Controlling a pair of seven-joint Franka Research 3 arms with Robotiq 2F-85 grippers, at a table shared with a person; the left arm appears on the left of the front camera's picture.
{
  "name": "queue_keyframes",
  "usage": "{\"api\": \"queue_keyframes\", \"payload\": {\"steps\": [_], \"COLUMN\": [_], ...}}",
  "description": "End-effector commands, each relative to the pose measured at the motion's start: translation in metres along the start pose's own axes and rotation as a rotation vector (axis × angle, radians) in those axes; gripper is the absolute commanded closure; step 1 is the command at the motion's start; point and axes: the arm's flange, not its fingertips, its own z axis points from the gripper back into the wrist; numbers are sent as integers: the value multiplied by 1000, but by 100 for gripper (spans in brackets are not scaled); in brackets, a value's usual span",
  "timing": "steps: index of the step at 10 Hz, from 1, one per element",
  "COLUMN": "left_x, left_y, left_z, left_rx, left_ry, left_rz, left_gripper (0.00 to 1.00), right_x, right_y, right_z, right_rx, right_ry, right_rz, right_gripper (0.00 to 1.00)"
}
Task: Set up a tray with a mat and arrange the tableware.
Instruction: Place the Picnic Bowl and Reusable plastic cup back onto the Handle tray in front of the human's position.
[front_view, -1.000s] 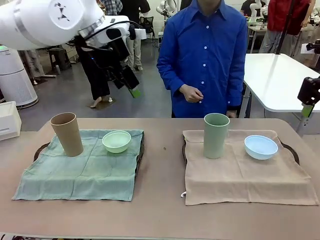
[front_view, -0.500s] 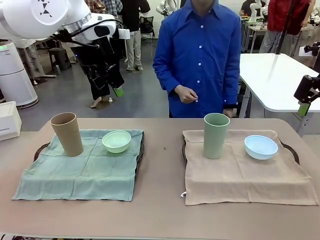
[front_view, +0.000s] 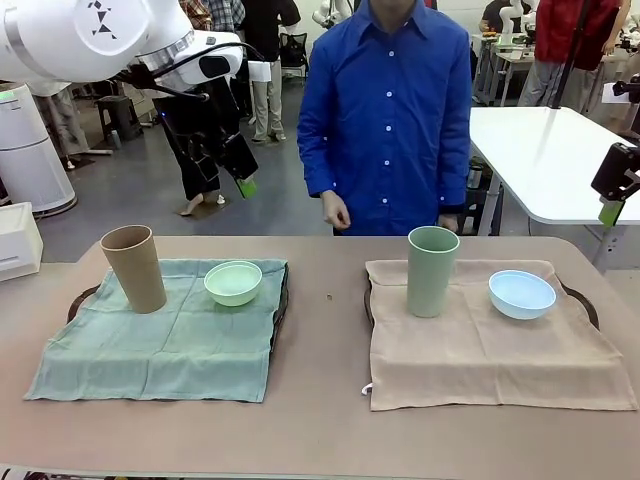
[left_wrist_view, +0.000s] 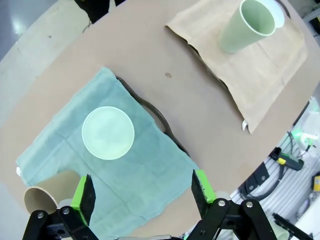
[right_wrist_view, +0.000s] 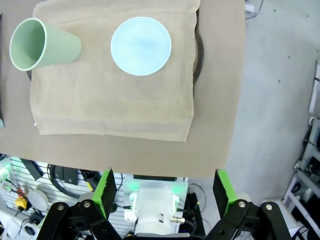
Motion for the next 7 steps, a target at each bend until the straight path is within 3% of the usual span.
{"api": "queue_keyframes", "payload": {"steps": [1, 5, 7], "left_x": [1, 0, -14], "left_y": [4, 1, 17], "left_z": [1, 0, 1], "left_rx": [-28, 0, 27], "left_ry": [-21, -1, 145], "left_rz": [-17, 2, 150], "left_gripper": [0, 0, 0], "right_x": [-4, -4, -3], "right_y": [0, 0, -6], "right_z": [-4, -4, -9], "right_rx": [-3, -3, 29], "right_ry": [6, 6, 3], "right_rz": [-2, -2, -21], "right_gripper": [0, 0, 0]}}
